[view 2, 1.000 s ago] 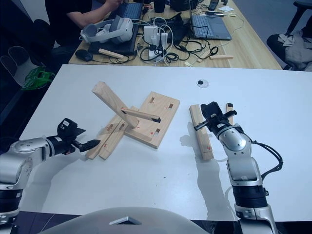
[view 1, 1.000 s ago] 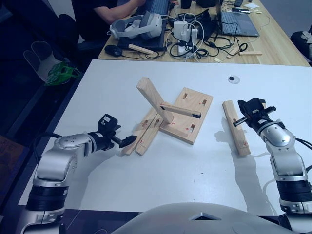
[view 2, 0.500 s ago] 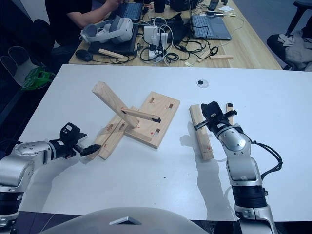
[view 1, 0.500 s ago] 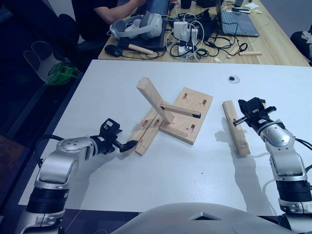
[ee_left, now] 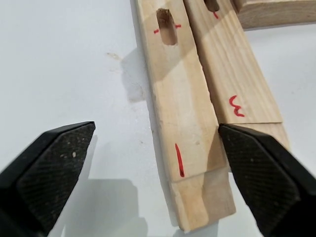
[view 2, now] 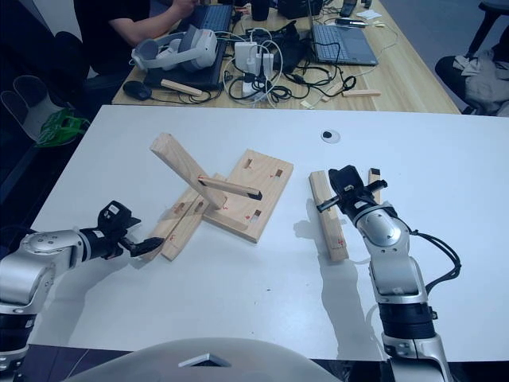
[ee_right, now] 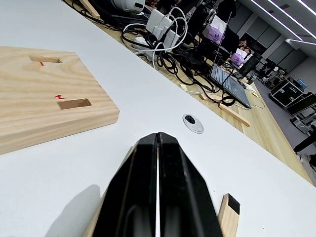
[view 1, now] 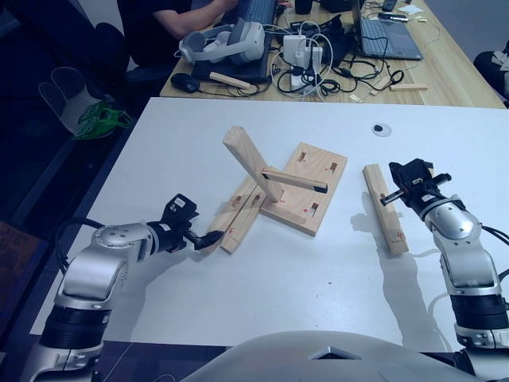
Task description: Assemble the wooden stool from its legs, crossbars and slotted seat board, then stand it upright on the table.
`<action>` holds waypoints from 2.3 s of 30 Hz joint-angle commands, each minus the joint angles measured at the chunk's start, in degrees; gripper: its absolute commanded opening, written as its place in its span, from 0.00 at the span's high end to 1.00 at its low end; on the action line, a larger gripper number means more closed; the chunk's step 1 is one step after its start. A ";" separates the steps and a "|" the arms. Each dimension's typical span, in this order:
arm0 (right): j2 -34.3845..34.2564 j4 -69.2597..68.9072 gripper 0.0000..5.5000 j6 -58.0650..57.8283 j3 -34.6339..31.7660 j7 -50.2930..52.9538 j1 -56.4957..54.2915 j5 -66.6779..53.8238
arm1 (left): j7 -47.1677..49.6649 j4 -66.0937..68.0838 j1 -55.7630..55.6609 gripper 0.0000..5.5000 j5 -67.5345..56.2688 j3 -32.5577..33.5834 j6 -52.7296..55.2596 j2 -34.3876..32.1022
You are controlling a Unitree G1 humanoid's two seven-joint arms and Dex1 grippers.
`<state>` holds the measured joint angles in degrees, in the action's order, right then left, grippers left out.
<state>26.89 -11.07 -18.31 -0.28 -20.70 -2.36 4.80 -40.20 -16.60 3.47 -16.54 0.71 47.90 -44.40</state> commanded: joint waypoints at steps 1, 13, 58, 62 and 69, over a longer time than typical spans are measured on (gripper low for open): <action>-0.19 -0.13 1.00 -0.33 -0.52 0.12 -0.40 -0.32 | 1.12 1.93 -0.83 0.16 2.02 -0.75 -1.23 -0.56; -0.14 -0.14 1.00 -0.50 -0.57 -0.21 -0.30 -0.67 | 0.50 0.70 -0.51 0.16 -2.77 1.89 1.32 1.61; -0.06 5.10 1.00 2.41 -0.97 0.33 -4.00 -1.02 | 9.68 4.45 -4.22 0.63 -0.79 2.99 1.74 9.99; -2.57 8.59 1.00 3.39 -5.98 2.12 -8.01 -5.85 | 15.90 7.09 -10.18 0.63 -2.95 11.24 -4.77 16.65; -7.75 6.25 0.94 -5.07 -15.07 1.10 -18.49 -24.59 | 20.71 18.82 -30.32 0.63 -3.21 20.80 -20.87 14.32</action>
<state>19.98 -2.87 -20.55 -13.77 -18.81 -17.47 -15.80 -18.95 -0.40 -20.81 -19.32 19.73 30.18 -27.25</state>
